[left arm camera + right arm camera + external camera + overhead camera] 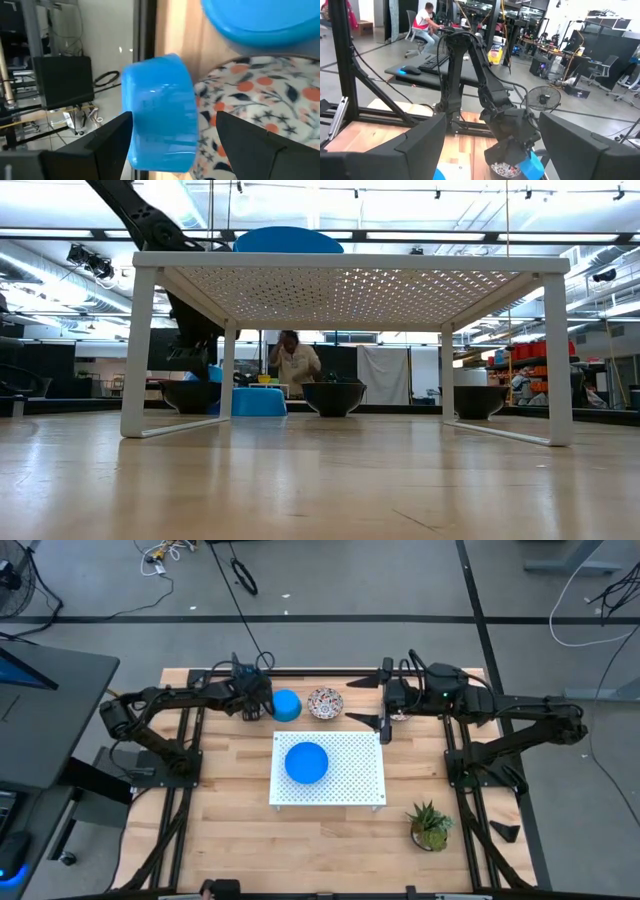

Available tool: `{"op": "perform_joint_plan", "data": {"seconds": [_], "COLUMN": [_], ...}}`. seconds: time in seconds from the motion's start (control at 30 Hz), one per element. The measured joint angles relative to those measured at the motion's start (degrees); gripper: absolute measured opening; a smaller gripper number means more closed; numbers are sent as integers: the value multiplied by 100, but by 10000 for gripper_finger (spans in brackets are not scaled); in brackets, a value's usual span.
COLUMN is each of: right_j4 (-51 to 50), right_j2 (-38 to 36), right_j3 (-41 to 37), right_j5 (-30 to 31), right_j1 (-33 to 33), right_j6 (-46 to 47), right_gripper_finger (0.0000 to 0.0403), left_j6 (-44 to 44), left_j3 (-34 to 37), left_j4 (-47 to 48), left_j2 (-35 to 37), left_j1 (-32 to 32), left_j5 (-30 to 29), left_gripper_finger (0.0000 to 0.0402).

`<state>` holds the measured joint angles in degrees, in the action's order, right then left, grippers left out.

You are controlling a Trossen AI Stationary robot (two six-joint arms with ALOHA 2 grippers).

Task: Pick & Place Mini bowls
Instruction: Stack the left blue bowl on top of the blue bowl on the shelf

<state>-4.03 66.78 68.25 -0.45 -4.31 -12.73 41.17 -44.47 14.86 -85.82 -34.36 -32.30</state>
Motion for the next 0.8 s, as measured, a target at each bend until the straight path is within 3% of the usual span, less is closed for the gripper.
{"op": "perform_joint_plan", "data": {"seconds": [0.43, 0.8], "right_j4": [192, 192], "right_j2": [-2, -2], "right_j3": [0, 0], "right_j5": [0, 0], "right_j1": [2, 0], "right_j6": [-280, -280], "right_gripper_finger": [321, 321], "left_j6": [-20, -46], "left_j3": [0, 0], "left_j4": [3, 1], "left_j2": [-2, -2], "left_j1": [-352, -567], "left_j5": [-6, 475], "left_gripper_finger": [293, 287]}}
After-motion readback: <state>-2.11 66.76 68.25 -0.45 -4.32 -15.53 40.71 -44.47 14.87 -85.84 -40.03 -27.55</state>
